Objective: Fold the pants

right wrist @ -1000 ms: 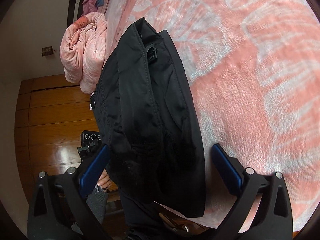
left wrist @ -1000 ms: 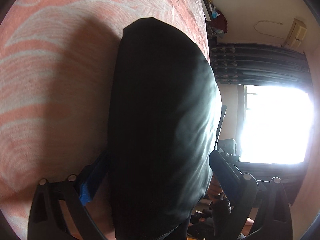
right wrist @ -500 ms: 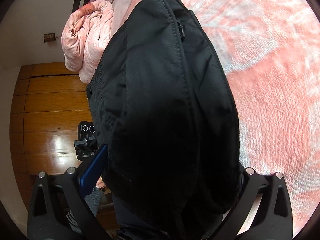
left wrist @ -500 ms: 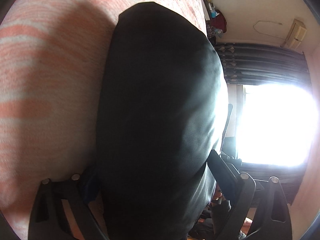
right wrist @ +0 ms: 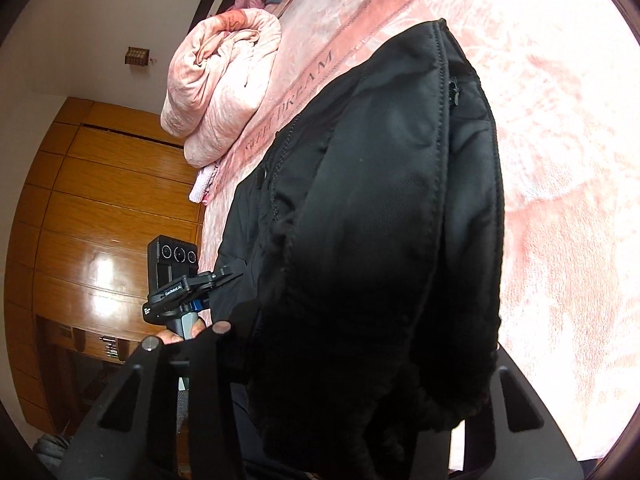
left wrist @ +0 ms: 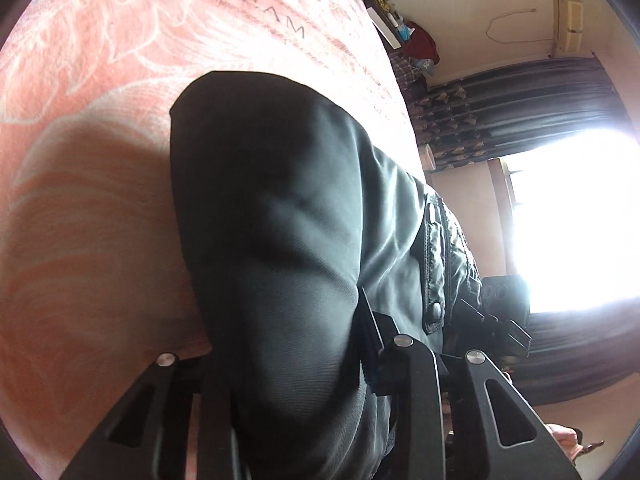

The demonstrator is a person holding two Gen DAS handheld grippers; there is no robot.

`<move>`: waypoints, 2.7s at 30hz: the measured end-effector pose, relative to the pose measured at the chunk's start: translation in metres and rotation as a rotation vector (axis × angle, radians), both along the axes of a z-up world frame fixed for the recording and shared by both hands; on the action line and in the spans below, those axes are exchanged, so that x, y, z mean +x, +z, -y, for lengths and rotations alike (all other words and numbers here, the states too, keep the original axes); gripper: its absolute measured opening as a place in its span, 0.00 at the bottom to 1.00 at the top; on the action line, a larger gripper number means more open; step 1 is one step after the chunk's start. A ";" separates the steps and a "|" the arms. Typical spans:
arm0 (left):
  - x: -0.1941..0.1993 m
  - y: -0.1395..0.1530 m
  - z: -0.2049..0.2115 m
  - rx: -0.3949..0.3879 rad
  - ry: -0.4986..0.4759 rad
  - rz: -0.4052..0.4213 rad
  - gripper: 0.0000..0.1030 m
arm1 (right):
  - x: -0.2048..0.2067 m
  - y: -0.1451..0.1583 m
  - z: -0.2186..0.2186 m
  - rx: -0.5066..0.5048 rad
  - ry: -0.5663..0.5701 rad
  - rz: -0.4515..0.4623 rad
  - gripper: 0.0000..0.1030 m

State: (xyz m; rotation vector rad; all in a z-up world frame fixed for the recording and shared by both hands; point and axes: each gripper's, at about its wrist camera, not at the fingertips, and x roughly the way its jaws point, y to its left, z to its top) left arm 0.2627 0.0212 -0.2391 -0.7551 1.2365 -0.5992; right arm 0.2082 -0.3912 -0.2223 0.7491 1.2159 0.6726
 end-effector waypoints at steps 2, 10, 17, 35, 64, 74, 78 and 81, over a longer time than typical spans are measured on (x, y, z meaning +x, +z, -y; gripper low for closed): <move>0.001 0.011 -0.009 -0.007 0.013 0.022 0.31 | 0.008 0.016 -0.010 0.004 0.016 0.033 0.43; 0.040 0.051 -0.045 0.020 0.066 0.091 0.31 | 0.079 0.057 -0.064 -0.018 0.095 0.108 0.43; 0.123 0.034 -0.091 0.037 0.112 0.042 0.31 | 0.161 0.042 -0.113 -0.034 0.124 0.084 0.43; 0.182 -0.064 -0.145 0.058 0.196 -0.066 0.57 | 0.246 -0.066 -0.121 -0.107 0.118 -0.093 0.74; 0.089 -0.012 -0.144 0.380 0.265 0.125 0.89 | 0.196 0.022 -0.132 -0.175 -0.014 0.195 0.66; 0.060 0.007 -0.145 0.428 0.320 0.075 0.95 | 0.140 0.024 -0.117 -0.109 -0.119 0.164 0.81; 0.010 0.036 -0.141 0.487 0.311 0.085 0.96 | 0.071 0.053 -0.101 -0.108 -0.126 0.186 0.89; -0.041 0.069 -0.130 0.606 0.364 0.171 0.96 | 0.017 0.069 -0.086 -0.138 -0.145 0.148 0.91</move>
